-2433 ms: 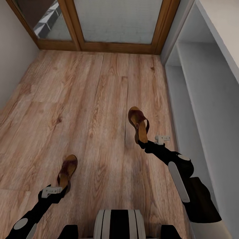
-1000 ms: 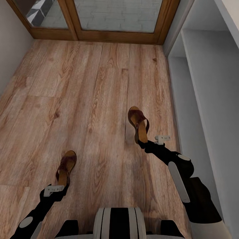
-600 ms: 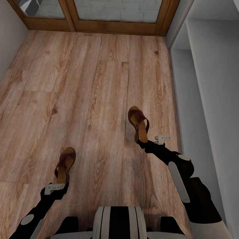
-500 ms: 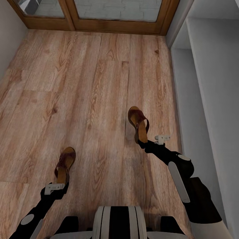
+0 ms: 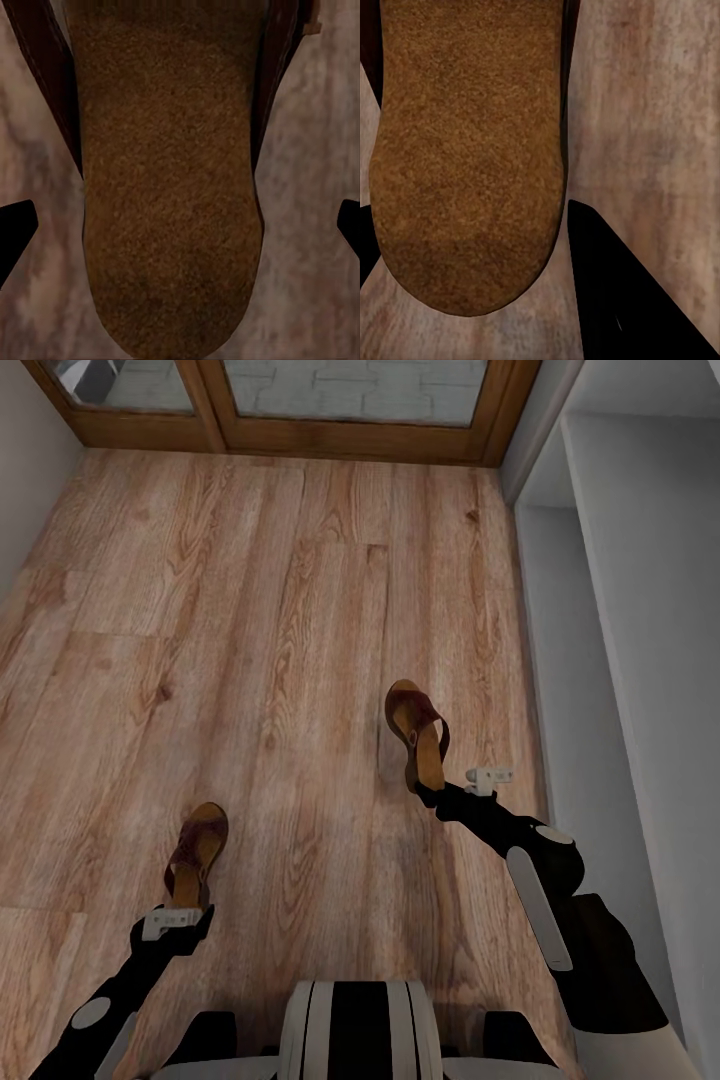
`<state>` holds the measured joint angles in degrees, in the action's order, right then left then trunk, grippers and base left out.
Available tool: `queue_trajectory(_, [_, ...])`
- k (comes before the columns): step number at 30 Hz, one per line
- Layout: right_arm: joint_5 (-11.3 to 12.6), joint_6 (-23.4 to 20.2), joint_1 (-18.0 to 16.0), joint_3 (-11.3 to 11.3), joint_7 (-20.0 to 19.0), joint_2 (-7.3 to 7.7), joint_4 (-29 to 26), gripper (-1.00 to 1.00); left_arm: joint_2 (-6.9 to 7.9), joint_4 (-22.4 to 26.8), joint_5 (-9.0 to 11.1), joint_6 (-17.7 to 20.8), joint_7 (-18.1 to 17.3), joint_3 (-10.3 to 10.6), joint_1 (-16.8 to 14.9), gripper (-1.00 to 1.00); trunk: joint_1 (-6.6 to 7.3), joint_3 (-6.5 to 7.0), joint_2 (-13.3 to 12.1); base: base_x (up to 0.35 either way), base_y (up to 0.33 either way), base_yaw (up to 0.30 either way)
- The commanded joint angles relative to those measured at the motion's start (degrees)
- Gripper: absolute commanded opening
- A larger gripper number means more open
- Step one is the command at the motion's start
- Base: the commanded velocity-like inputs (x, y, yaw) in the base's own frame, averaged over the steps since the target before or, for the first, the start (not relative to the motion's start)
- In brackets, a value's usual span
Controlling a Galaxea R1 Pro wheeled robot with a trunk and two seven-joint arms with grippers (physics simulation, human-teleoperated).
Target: Pick up the two gym shoes and the two sandals from the corridor floor and place them onto the hallstand (shoe rack) in the corridor, making sure they are on the rack and not on the floor. Arrange them so the two gym shoes are next to each other and the two sandals are next to each other.
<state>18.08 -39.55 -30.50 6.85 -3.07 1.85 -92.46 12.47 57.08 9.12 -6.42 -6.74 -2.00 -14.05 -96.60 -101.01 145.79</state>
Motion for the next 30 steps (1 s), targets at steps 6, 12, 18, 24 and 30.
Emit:
queue_trajectory(6, [0.21,-0.01,0.00,0.00,0.17,0.00,0.00,-1.00,0.01,-0.20,0.02,0.00,0.16,0.06,-0.21,1.00,-0.15,-1.33,0.08,0.000,0.000,0.000])
queue_trajectory(12, [0.21,-0.01,0.00,0.00,0.17,0.00,0.00,-1.00,0.01,-0.36,0.02,0.01,0.28,0.11,-0.27,1.00,-0.18,-1.55,0.09,0.000,0.000,0.000])
queue_trajectory(18, [0.21,-0.01,0.00,0.00,0.17,0.00,0.00,-1.00,0.07,-1.13,-0.03,-0.06,0.43,0.07,-0.66,1.00,-0.18,-1.55,0.09,0.000,0.000,0.000])
queue_trajectory(24, [0.21,-0.01,0.00,0.00,0.17,0.00,0.00,-1.00,0.05,-5.59,-0.08,-0.08,0.32,0.17,-3.60,1.00,-0.18,-1.55,0.09,0.000,0.000,0.000])
queue_trajectory(30, [0.21,-0.01,0.00,0.00,0.17,0.00,0.00,-1.00,0.02,-7.50,-2.23,-0.32,0.22,0.22,-4.79,1.00,-0.18,-1.55,0.09,0.000,0.000,0.000])
